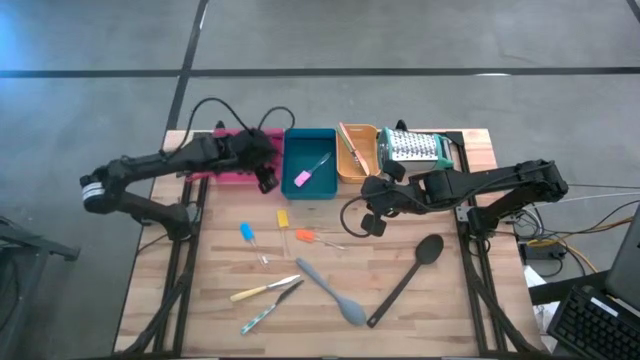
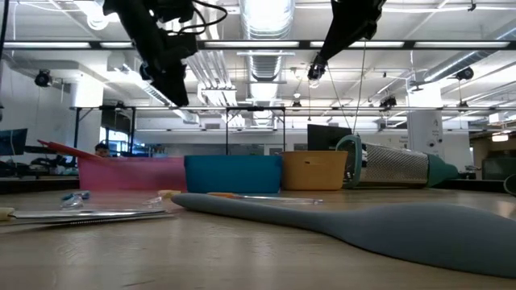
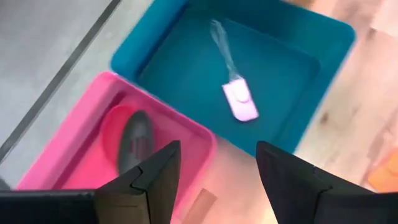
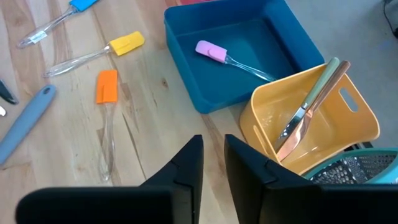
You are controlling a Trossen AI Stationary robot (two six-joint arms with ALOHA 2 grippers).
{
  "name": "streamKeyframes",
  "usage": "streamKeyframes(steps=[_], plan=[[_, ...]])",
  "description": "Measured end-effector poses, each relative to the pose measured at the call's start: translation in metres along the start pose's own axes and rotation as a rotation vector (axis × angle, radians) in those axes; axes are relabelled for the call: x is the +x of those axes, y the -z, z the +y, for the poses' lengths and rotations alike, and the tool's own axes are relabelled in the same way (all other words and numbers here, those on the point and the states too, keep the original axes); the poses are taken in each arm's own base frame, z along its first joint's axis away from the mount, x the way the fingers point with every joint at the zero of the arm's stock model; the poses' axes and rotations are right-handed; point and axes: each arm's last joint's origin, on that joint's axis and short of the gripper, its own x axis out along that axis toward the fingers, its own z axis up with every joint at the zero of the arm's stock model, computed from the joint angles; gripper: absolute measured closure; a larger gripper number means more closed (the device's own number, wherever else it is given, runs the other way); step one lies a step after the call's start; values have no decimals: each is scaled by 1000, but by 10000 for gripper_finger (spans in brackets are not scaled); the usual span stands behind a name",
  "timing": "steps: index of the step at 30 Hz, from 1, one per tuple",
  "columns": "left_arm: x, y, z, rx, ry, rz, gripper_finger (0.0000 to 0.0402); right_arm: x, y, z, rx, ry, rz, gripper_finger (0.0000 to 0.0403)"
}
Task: Pick & Place Kitchen Items
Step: Put the blue spatula into the blue bin
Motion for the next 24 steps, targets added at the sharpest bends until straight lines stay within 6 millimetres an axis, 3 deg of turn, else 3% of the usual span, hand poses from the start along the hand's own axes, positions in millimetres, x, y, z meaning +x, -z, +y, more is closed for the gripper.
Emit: streamKeyframes(steps=[9,24], plan=[[-2,18,-26,61,73,-46,188,0,0,0,0,-1,0,359],[-24,55,-41,-14,211,-303,188,0,0,0,-1,-6,3,316]])
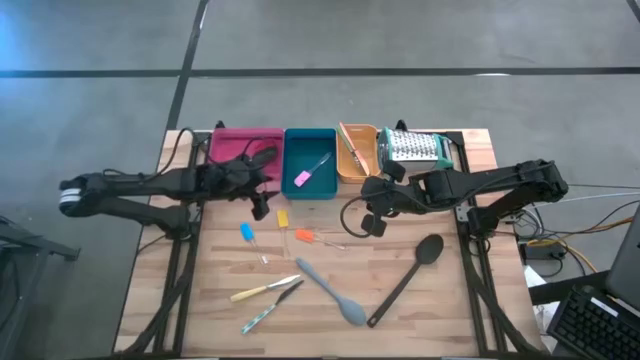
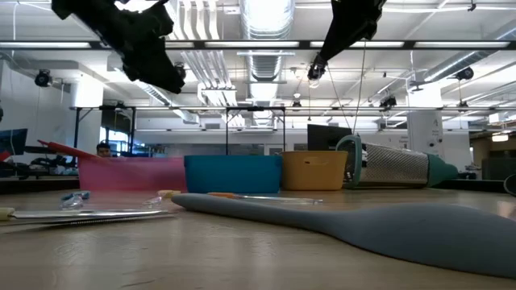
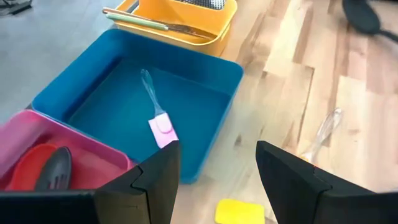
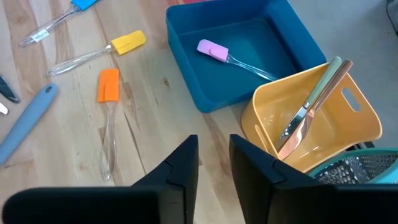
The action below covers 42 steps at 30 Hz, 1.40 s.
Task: Pick & Place Kitchen Items
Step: Put the blue spatula into the blue bin
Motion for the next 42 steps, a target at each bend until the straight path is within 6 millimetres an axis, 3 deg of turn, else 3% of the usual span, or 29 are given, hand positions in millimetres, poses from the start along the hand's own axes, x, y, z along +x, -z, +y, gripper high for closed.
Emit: streamKeyframes(steps=[11,22,33,42], plan=[[-15,25,-3,-61,81,-150,188,0,1,1,-2,-46,19,298],[-15,38,-7,31,153,-465,188,0,1,2,-5,-69,27,281],[-17,35,-7,31,153,-514,188,0,1,2,50,-69,25,269],[-16,38,-10,86,180,-488,189,-1,1,2,54,-71,24,297]])
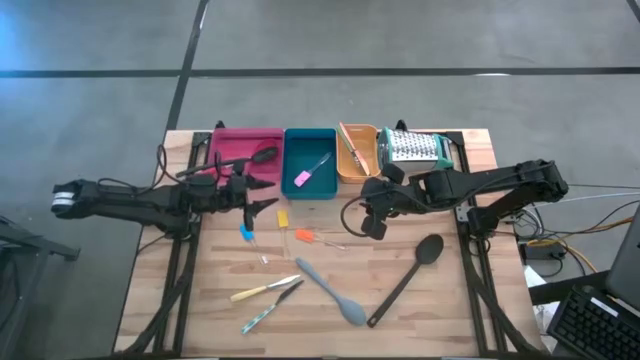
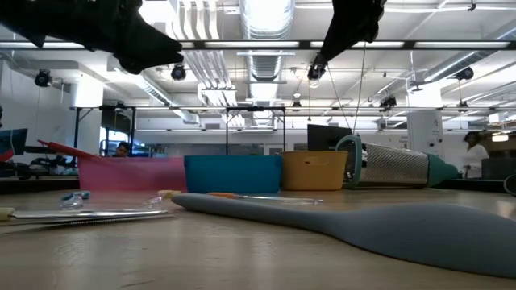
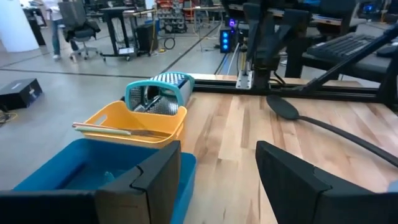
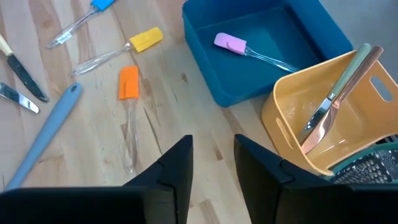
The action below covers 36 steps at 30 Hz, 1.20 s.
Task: Pick & Place Kitchen Items
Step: Put the blue spatula into the blue bin
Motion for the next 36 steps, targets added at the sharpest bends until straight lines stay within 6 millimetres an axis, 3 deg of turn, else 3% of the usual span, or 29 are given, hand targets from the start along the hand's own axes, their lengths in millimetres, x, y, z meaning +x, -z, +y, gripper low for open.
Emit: streamKeyframes(steps=[9,18,25,36], plan=[[6,16,-5,-50,-7,66,210,0,0,0,0,-8,3,331],[20,33,-7,-95,-87,158,229,-11,-6,4,4,-186,49,359],[29,35,-8,-113,-106,183,230,-22,-8,0,-9,-183,96,372],[30,36,-8,-112,-106,191,230,-22,-9,1,-48,-191,80,368]])
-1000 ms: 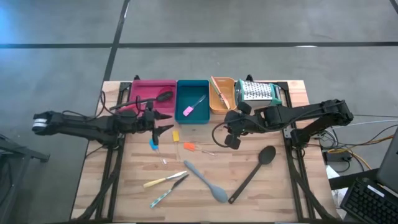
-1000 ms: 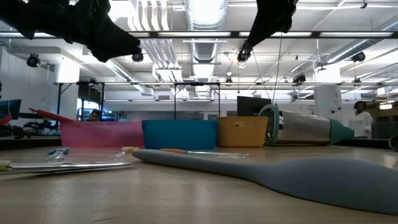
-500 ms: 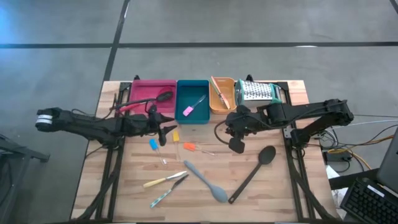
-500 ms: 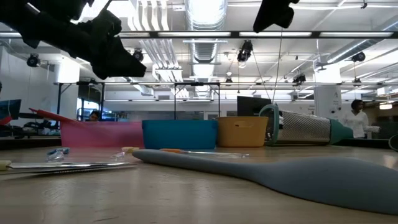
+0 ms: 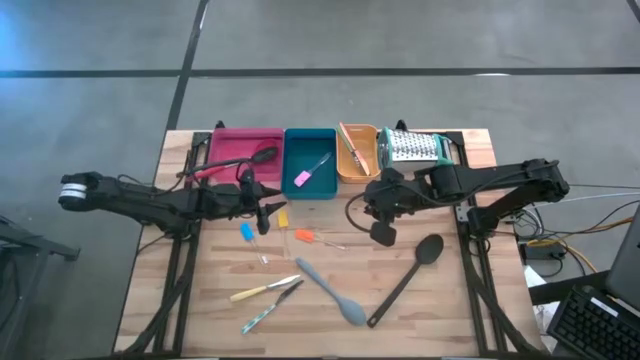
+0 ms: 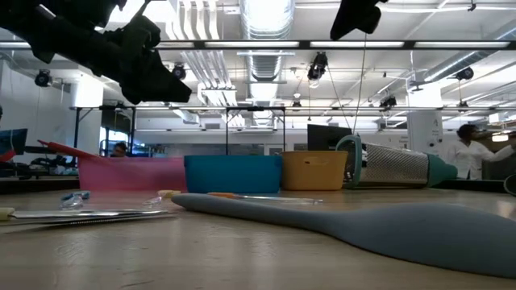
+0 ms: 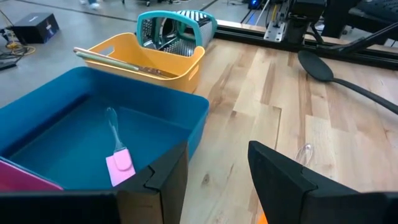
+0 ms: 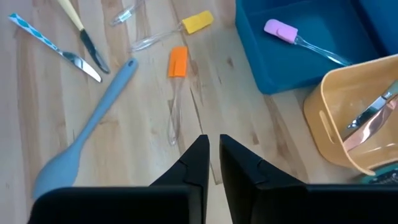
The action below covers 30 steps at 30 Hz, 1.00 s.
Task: Pick & Place Kitchen Items
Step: Put the blue spatula into the blue bin
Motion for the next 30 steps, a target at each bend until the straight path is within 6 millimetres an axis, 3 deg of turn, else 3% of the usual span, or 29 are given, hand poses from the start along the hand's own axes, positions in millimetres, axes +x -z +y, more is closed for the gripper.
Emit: streamKeyframes(steps=[14,30], plan=[[0,2,0,10,1,6,229,-2,0,0,-137,-11,-6,332],[0,2,0,9,1,6,229,-3,-2,0,-121,-12,-24,291]])
